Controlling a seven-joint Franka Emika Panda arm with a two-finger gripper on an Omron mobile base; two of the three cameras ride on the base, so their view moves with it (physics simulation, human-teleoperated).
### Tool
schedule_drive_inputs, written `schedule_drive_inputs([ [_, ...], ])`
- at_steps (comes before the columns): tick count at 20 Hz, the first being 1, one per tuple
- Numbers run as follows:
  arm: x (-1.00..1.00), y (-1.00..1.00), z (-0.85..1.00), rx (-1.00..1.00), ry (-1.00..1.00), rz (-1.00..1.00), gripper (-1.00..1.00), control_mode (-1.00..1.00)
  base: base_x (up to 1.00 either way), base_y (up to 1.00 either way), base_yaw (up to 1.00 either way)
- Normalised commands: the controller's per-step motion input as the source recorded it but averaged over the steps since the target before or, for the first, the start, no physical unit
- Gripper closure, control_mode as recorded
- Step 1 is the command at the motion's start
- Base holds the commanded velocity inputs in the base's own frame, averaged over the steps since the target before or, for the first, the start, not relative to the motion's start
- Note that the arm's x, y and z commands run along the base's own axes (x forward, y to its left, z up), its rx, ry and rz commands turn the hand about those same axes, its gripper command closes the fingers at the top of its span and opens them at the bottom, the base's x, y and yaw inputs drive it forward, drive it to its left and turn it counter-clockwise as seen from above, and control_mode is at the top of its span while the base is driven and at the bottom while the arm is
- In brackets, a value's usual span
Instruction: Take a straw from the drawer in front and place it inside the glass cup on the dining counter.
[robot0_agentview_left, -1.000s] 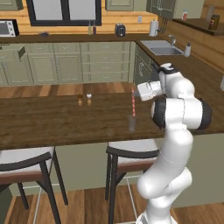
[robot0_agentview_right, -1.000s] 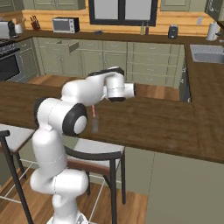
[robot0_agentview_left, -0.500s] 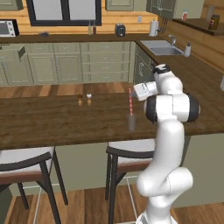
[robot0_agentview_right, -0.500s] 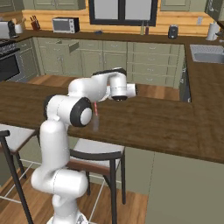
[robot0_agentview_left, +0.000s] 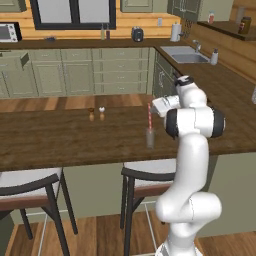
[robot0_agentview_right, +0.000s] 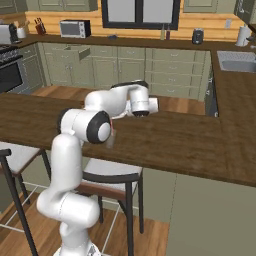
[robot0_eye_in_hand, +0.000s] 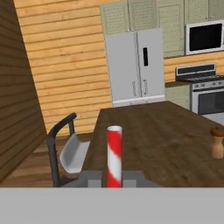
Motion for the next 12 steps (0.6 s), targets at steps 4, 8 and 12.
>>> schedule_drive_inputs([
  [4, -0.24, 0.0, -0.11, 0.0, 0.0, 0.02, 1.0, -1.0, 0.0, 0.0, 0.0],
  [8, -0.32, 0.02, -0.19, 0.05, 0.01, 0.02, 1.0, -1.0, 0.0, 0.0, 0.0],
  [12, -0.21, 0.04, -0.22, 0.06, 0.02, 0.02, 1.0, -1.0, 0.0, 0.0, 0.0],
])
